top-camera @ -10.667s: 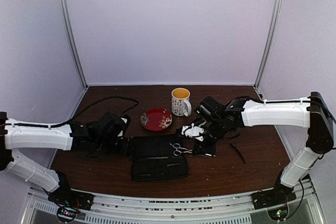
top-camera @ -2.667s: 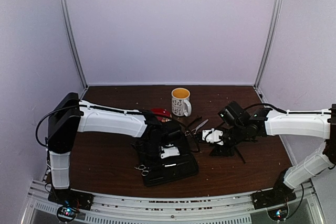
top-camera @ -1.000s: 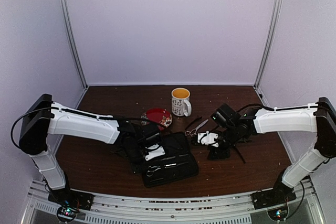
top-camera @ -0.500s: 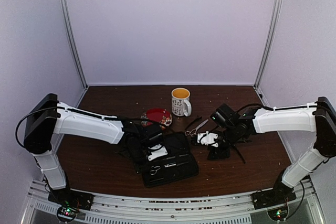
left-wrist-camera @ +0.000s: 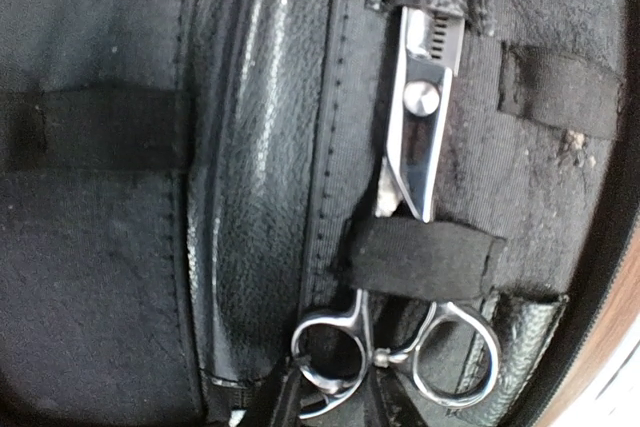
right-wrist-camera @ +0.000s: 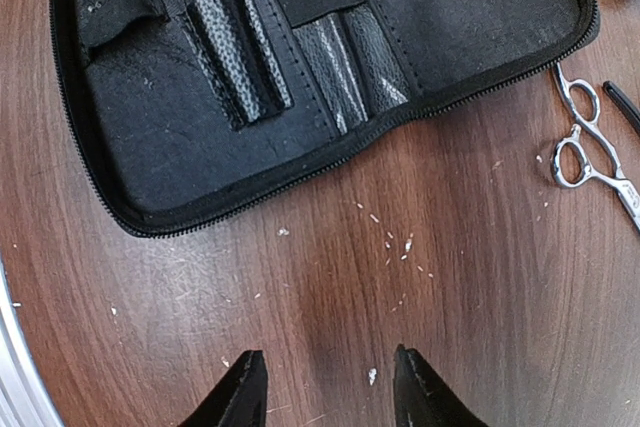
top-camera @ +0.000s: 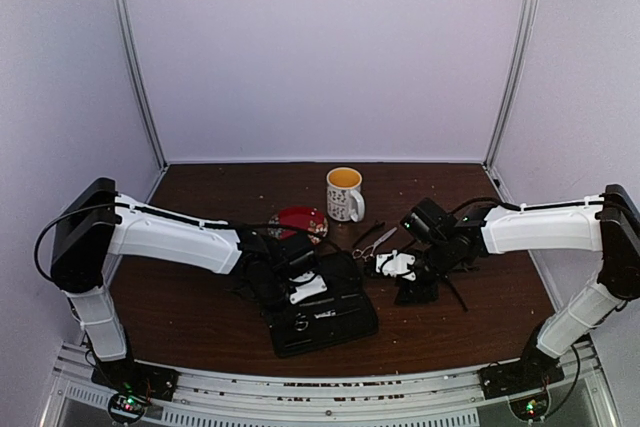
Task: Sort the hair-cutting tools
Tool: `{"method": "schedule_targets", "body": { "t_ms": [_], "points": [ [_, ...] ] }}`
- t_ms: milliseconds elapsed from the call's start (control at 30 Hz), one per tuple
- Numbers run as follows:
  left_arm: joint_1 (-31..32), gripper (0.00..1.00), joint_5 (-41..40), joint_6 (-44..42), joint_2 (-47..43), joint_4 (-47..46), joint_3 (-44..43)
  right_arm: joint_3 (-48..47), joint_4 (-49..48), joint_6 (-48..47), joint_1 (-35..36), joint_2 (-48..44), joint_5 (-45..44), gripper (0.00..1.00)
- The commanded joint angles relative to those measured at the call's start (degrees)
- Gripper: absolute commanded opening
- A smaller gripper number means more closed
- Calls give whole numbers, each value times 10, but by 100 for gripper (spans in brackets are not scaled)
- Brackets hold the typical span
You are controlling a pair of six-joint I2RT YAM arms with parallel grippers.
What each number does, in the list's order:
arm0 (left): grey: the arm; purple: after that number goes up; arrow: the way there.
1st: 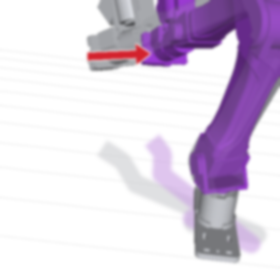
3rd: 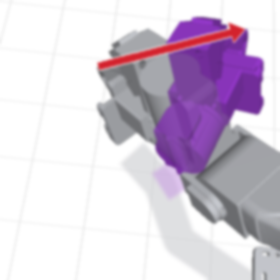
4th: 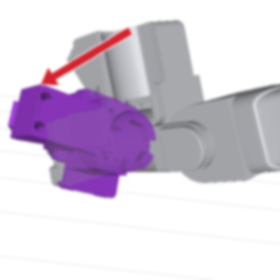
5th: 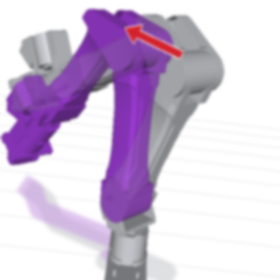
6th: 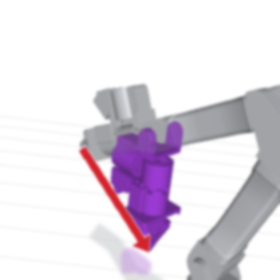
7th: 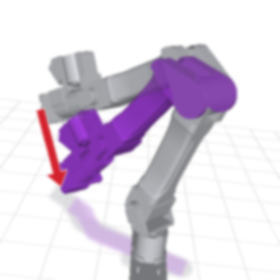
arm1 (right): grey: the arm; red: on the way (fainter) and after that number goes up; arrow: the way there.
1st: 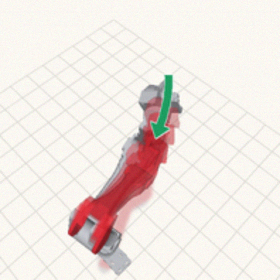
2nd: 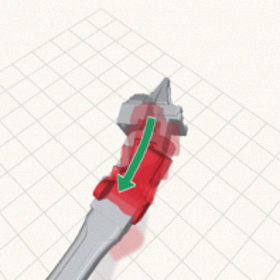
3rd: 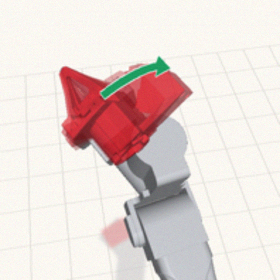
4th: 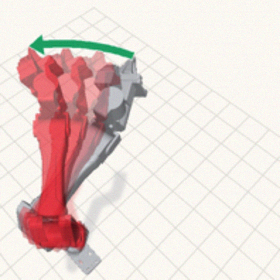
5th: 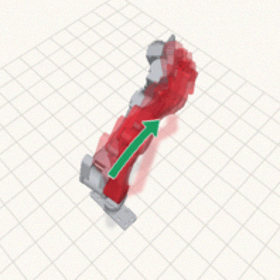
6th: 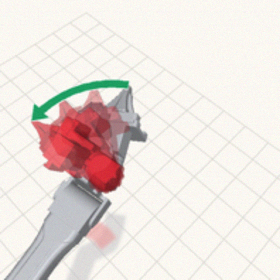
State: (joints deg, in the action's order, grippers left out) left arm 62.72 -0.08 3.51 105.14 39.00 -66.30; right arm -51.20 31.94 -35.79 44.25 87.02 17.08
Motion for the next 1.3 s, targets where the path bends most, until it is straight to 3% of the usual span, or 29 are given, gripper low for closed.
{"method": "schedule_targets", "body": {
  "t_ms": [0, 667, 1267],
  "points": [
    [-1, 20, -6, -4, 22, -78, -19, -8, 6, 0, -3, -1, -4, 44],
    [-1, 24, -22, 4, 39, -157, 3, -4, 8, -4, -5, -9, -5, 44],
    [-1, 38, -144, -28, -105, -75, 41, -5, 9, -3, -6, -10, -3, 45]
  ]
}}
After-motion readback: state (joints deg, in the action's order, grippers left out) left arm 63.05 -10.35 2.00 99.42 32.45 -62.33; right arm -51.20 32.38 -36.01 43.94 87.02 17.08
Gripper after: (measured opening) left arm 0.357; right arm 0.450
